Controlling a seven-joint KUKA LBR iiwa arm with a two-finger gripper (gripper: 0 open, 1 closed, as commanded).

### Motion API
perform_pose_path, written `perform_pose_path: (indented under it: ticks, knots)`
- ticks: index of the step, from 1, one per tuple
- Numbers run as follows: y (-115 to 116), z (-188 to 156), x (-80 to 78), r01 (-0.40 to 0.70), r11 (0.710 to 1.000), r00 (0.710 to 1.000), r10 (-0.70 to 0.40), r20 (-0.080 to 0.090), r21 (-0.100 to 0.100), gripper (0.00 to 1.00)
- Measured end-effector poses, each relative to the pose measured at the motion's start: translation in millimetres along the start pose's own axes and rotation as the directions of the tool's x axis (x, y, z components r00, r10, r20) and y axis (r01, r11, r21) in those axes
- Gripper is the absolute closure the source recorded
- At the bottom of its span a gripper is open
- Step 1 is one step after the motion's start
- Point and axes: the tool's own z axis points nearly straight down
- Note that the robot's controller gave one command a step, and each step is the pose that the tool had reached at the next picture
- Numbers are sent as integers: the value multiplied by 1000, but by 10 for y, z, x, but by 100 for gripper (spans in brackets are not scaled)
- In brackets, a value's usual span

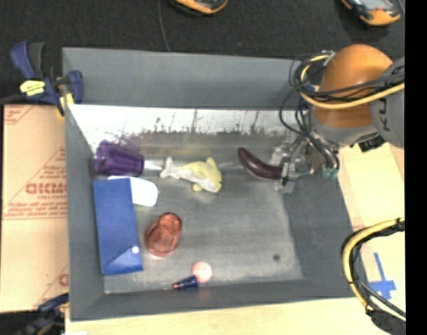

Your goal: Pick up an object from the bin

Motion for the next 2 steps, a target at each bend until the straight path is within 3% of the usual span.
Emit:
perform_pose_path:
  ticks: [2]
  knots:
    - [-8, -698, -18, -1, 1000, 1000, 1, 2, 1, 100]
